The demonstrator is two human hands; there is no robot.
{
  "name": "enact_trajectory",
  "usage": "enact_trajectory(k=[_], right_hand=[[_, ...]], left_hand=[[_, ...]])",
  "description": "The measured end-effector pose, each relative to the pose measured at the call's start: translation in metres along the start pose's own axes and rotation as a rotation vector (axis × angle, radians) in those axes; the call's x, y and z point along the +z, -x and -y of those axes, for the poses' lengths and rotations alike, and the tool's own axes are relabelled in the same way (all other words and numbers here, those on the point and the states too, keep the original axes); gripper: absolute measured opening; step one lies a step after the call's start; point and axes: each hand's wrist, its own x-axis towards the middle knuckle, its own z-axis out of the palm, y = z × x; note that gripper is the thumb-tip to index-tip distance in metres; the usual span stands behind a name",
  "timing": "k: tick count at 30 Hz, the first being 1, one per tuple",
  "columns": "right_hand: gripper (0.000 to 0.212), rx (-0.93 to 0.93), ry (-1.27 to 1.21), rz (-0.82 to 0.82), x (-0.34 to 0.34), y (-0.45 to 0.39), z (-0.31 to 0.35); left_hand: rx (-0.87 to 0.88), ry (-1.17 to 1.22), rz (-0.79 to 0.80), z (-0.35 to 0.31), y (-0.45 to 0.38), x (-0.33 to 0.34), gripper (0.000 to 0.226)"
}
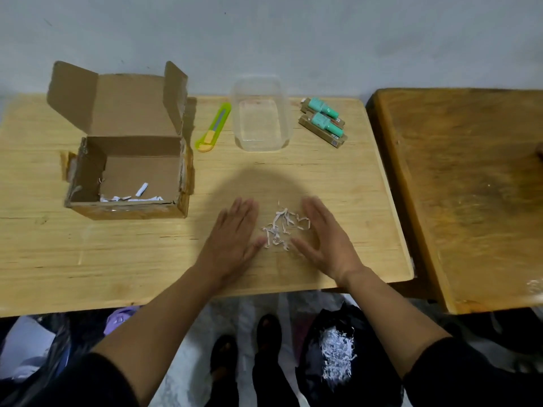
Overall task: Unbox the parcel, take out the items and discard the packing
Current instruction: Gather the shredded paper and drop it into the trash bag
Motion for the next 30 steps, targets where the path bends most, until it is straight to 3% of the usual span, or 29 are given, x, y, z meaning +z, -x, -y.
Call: enact_trajectory(k=[4, 8, 10, 15, 17, 24, 26, 30], right_hand=[[0.116, 0.000, 0.067, 0.025, 0.010, 0.008, 0.002], [0.124, -0.045, 0.115, 0.065, 0.021, -0.008, 0.012], [0.113, -0.112, 0.159, 0.061, 0.029, -0.017, 0.019], [0.048, -0.214, 0.064, -0.092, 0.044, -0.031, 0.022], [0.031, -0.259, 0.030, -0.199, 0.045, -0.029, 0.019], [0.019, -0.150, 0.011, -0.293, 0.026, -0.006, 0.007], [0.028, -0.099, -0.029, -0.245, 0.018, -0.001, 0.006], [0.081, 0.041, -0.093, -0.125, 0.004, 0.010, -0.003]], left_hand=[[-0.148, -0.080, -0.041, 0.015, 0.008, 0.001, 0.075], [-0.152, -0.099, -0.033, 0.014, 0.007, 0.003, 0.073], [-0.148, -0.101, -0.046, 0.016, 0.008, 0.004, 0.071], [-0.140, -0.090, -0.031, 0.017, 0.007, 0.003, 0.068], [-0.145, -0.091, -0.032, 0.017, 0.007, 0.002, 0.069], [-0.143, -0.079, -0.033, 0.015, 0.008, 0.001, 0.071], [-0.130, -0.058, -0.037, 0.014, 0.009, 0.001, 0.072], [-0.063, -0.068, -0.038, 0.007, 0.005, 0.003, 0.073]])
